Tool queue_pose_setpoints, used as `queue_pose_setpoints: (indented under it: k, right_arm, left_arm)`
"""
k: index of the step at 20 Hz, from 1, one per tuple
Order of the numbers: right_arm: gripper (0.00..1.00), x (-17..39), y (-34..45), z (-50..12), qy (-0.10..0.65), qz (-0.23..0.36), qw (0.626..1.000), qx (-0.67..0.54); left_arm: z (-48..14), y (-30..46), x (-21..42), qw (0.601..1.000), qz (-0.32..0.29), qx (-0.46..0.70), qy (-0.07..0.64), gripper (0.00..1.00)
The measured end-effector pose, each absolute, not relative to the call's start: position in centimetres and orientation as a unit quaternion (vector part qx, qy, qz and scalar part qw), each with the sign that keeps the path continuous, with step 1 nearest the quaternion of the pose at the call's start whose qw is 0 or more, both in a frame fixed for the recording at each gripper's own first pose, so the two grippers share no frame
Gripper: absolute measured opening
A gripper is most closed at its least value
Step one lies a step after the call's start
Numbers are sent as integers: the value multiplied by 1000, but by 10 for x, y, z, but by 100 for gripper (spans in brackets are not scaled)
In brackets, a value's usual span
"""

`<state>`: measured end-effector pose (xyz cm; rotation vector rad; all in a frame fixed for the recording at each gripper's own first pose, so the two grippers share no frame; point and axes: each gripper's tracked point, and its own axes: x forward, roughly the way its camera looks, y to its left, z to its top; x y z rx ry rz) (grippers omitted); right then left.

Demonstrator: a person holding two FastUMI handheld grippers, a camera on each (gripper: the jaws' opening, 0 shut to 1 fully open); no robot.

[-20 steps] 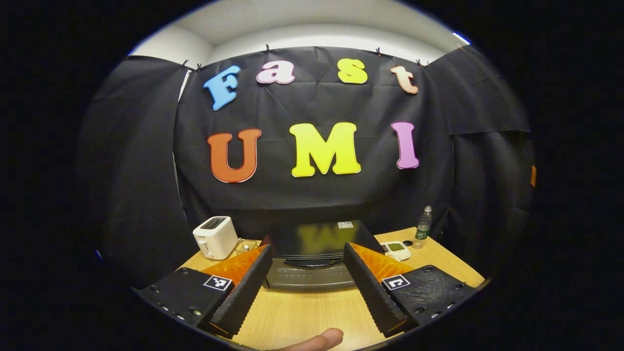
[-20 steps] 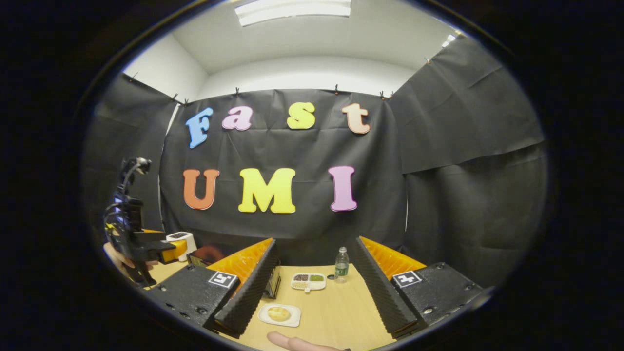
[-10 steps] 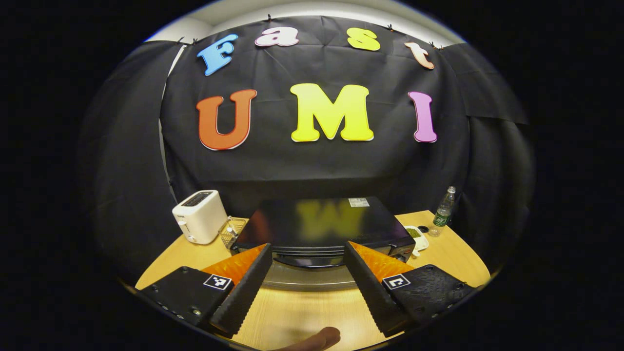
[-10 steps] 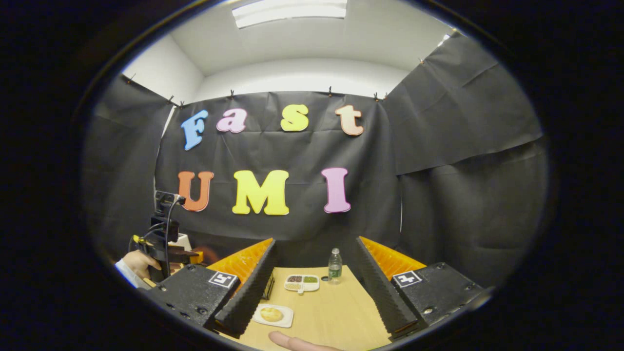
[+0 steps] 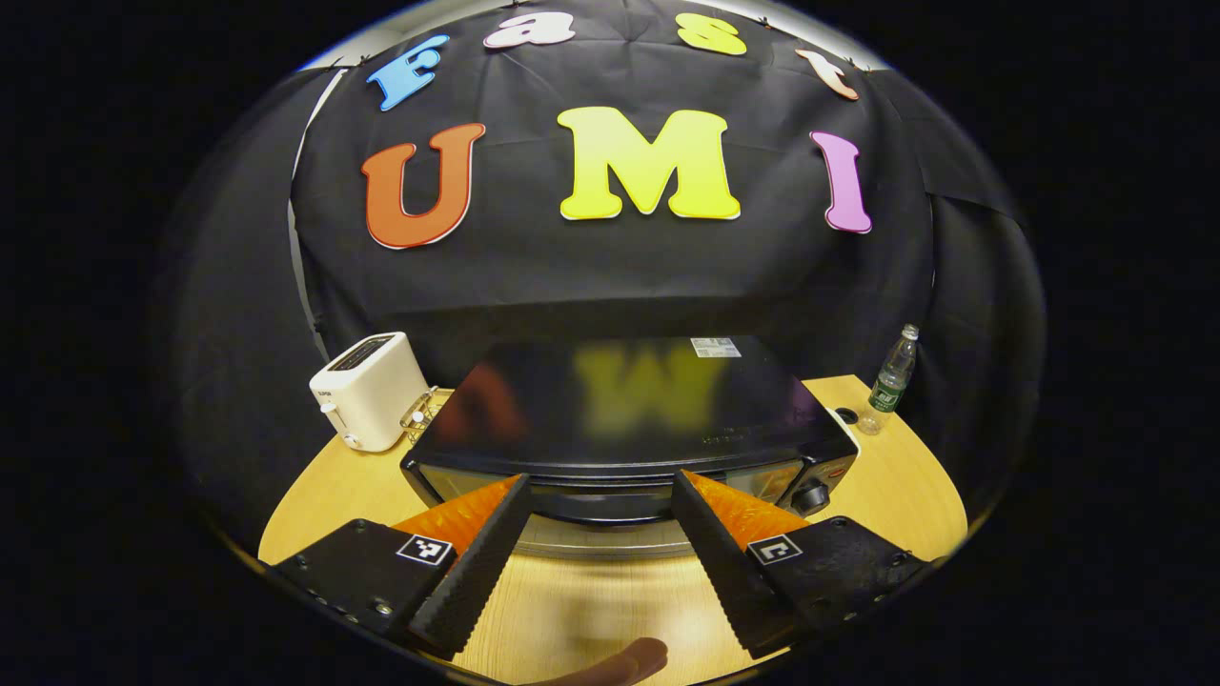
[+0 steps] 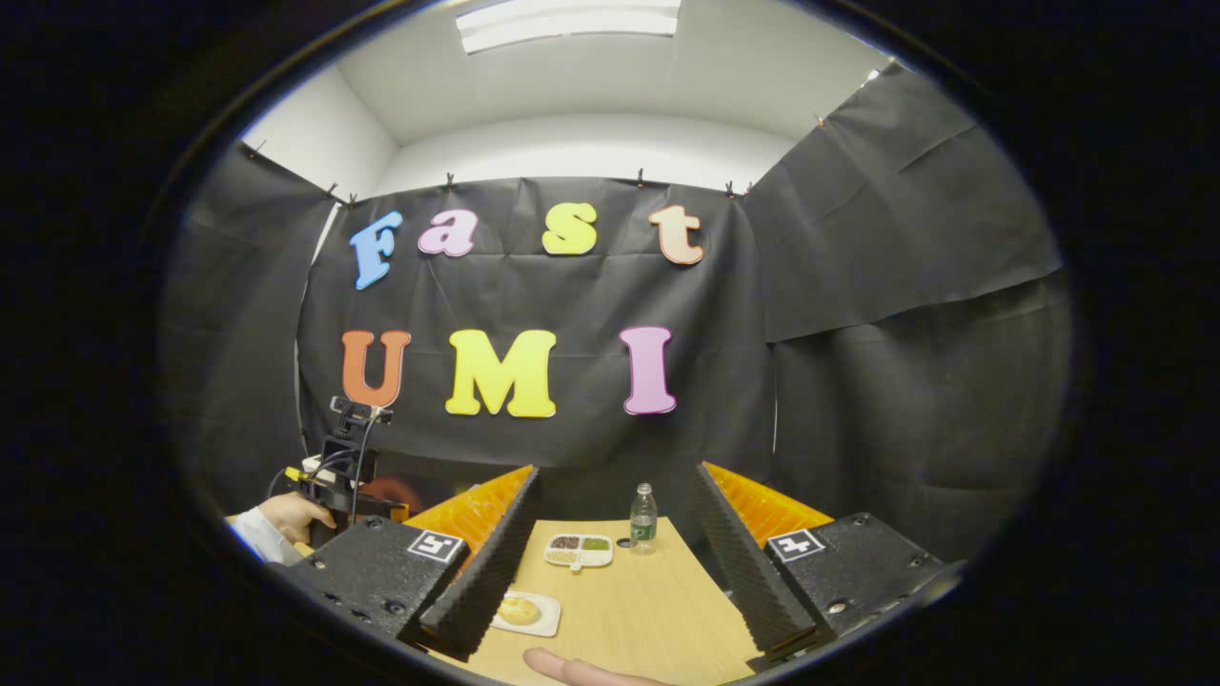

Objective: Open the electric oven with the left hand, put the food in, and close the electric oven.

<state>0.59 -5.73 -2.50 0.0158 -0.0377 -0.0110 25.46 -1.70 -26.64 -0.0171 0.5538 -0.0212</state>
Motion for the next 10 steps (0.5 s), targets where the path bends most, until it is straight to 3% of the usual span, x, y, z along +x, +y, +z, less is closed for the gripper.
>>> queue_pose_setpoints:
  k: [10]
  right_arm:
    - [97,12,-51,-33,-9,6,1000,16]
  left_arm:
    - [-273,-21,266,959,-19,-11,283,100]
